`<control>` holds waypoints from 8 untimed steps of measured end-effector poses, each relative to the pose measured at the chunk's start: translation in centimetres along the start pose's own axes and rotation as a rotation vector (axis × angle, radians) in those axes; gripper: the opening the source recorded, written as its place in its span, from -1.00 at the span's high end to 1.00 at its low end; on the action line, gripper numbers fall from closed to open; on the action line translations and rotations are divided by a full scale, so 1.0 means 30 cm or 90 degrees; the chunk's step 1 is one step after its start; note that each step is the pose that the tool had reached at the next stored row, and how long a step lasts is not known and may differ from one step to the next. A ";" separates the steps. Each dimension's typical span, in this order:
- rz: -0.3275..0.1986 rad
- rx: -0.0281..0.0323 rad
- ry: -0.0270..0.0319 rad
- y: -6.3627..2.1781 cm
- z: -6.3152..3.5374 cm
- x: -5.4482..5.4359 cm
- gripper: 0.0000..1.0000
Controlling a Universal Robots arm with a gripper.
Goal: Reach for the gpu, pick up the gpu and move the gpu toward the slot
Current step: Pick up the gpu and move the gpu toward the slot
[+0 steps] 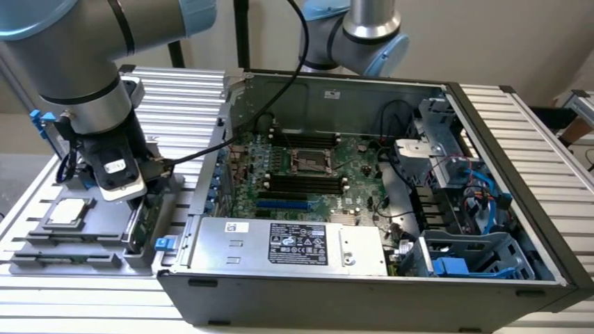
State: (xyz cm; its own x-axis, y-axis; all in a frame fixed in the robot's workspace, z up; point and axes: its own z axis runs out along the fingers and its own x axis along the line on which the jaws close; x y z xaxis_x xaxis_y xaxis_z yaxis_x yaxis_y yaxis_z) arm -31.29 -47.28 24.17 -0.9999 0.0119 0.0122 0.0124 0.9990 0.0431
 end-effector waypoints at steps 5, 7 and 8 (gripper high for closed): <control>0.000 0.0000 0.0000 0.000 0.000 0.000 0.47; 0.000 0.0001 0.0002 0.000 -0.003 0.000 0.47; 0.000 0.0001 0.0002 0.000 -0.005 0.000 0.47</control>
State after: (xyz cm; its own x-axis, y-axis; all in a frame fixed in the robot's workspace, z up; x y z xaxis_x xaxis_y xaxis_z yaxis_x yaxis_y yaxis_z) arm -31.29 -47.28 24.33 -0.9999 0.0116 0.0124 0.0121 0.9990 0.0429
